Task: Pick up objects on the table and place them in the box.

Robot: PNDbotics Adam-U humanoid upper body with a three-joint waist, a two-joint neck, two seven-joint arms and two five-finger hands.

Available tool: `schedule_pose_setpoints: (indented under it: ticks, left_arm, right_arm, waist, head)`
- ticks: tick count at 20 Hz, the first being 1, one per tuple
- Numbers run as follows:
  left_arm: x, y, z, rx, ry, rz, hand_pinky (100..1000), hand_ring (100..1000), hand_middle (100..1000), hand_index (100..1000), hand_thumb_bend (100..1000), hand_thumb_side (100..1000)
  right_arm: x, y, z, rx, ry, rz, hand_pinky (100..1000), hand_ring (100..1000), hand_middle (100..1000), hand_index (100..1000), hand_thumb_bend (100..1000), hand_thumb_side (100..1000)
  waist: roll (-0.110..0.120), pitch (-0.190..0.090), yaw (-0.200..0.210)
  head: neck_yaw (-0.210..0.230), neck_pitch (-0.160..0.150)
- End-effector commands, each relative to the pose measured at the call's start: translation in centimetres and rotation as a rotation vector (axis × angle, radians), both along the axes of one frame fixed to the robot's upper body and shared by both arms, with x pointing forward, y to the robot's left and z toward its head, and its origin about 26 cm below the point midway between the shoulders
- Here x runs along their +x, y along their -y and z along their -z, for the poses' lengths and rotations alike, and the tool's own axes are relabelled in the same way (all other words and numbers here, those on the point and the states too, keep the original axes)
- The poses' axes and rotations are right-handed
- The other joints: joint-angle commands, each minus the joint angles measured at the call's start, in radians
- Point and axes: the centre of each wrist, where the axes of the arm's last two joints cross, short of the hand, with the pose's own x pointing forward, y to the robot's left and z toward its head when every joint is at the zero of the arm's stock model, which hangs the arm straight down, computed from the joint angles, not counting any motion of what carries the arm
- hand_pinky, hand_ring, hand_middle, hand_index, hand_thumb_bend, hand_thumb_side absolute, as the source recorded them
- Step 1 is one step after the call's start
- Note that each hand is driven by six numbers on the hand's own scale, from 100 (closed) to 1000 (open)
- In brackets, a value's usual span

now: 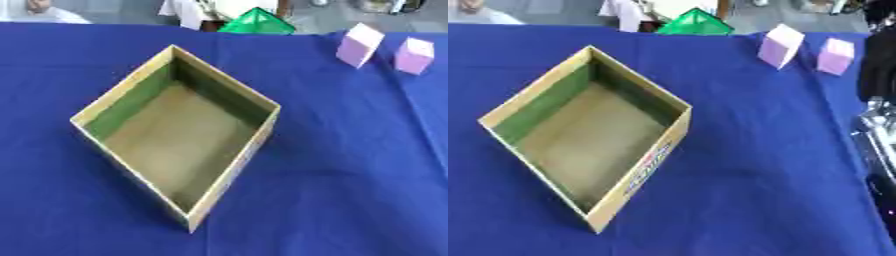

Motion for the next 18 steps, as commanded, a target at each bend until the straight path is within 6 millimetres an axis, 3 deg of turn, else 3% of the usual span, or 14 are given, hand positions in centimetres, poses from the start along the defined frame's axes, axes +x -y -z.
schedule_pose_setpoints:
  ticks: [1, 10, 18]
  left_arm:
    - [-0.3, -0.2, -0.7, 0.015, 0.022, -0.011, 792, 644, 616, 879, 566, 957]
    - [-0.3, -0.2, -0.6, 0.013, 0.020, -0.014, 793, 643, 616, 879, 565, 958]
    - [-0.4, -0.3, -0.6, 0.019, 0.018, -0.019, 793, 642, 615, 879, 564, 958]
  right_arm:
    - [-0.3, 0.0, -0.8, -0.023, 0.022, 0.005, 737, 746, 734, 843, 128, 1000]
    - [-0.3, 0.1, -0.8, -0.030, 0.016, 0.012, 737, 744, 731, 843, 118, 1000]
    - [-1.0, 1.5, -3.2, -0.120, 0.041, 0.103, 742, 747, 734, 847, 100, 997]
  waist:
    - [0.003, -0.021, -0.001]
    - [0.003, -0.019, -0.004]
    - [-0.002, -0.020, -0.005]
  head:
    - [0.000, -0.004]
    - [-0.005, -0.004]
    - [-0.012, -0.009]
